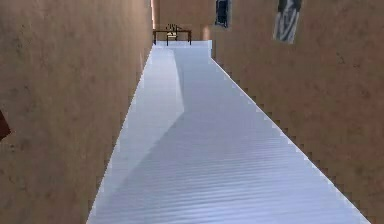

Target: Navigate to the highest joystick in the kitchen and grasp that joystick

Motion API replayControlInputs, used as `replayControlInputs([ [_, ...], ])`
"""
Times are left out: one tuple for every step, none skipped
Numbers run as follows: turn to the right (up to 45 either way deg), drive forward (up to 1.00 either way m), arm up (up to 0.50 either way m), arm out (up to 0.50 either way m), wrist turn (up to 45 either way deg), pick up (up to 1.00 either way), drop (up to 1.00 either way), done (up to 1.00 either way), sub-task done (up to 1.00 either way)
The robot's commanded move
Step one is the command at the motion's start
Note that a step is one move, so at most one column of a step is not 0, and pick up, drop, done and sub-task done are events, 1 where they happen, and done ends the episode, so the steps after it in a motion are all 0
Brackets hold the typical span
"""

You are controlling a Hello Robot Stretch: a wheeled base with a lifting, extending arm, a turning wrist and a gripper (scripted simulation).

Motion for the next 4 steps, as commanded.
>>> replayControlInputs([
  [0.0, 1.0, 0.0, 0.0, 0.0, 0.0, 0.0, 0.0, 0.0],
  [0.0, 1.0, 0.0, 0.0, 0.0, 0.0, 0.0, 0.0, 0.0],
  [0.0, 1.0, 0.0, 0.0, 0.0, 0.0, 0.0, 0.0, 0.0],
  [0.0, 1.0, 0.0, 0.0, 0.0, 0.0, 0.0, 0.0, 0.0],
])
